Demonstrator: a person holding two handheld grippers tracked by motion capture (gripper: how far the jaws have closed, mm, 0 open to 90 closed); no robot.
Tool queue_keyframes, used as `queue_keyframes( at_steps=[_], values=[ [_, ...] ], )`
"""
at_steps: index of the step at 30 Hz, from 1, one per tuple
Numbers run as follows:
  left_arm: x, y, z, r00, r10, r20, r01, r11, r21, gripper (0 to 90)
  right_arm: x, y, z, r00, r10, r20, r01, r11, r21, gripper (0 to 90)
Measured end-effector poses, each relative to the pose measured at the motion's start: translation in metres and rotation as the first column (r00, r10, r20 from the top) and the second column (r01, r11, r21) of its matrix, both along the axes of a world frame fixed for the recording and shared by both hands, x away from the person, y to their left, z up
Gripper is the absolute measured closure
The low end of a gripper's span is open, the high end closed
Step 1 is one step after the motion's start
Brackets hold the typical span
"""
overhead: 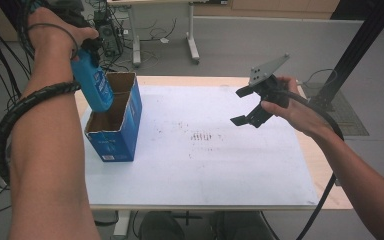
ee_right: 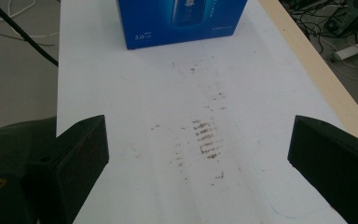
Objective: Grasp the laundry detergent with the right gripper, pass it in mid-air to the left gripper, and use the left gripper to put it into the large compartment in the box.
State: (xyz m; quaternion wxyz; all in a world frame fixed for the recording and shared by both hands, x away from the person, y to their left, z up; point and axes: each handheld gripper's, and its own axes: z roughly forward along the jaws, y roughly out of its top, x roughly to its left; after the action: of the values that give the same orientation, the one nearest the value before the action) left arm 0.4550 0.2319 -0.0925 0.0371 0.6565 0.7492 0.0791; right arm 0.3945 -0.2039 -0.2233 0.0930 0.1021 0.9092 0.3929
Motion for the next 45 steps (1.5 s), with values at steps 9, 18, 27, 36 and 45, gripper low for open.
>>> queue_keyframes(
  at_steps=[9, 18, 27, 36, 45],
  values=[
    [0.001, 0.002, -0.022, 0.9999, 0.005, -0.011, -0.006, 1.0, -0.005, 36.9, -0.001, 0.0, -0.001, 1.0, -0.002, -0.002, 0.002, 1.0, -0.003, 5.3],
    [0.002, 0.001, -0.039, 1.0, -0.002, -0.008, 0.002, 0.9999, -0.012, 36.9, 0.0, 0.002, -0.002, 1.0, -0.001, -0.004, 0.001, 1.0, -0.009, 5.3],
    [0.002, -0.003, -0.062, 0.9995, -0.026, -0.016, 0.026, 0.9997, -0.003, 36.9, -0.001, 0.002, -0.007, 0.9999, -0.001, -0.013, 0.0, 0.9997, -0.026, 5.4],
    [0.002, -0.004, -0.081, 0.999, -0.04, -0.018, 0.04, 0.9991, -0.015, 36.9, -0.001, 0.002, -0.007, 1.0, 0.0, -0.008, 0.0, 0.9994, -0.035, 5.4],
    [0.003, -0.004, -0.103, 0.9988, -0.046, -0.014, 0.046, 0.9989, -0.005, 36.9, -0.001, 0.0, -0.009, 0.9999, -0.008, -0.01, 0.008, 0.9991, -0.042, 5.4]
  ],
)
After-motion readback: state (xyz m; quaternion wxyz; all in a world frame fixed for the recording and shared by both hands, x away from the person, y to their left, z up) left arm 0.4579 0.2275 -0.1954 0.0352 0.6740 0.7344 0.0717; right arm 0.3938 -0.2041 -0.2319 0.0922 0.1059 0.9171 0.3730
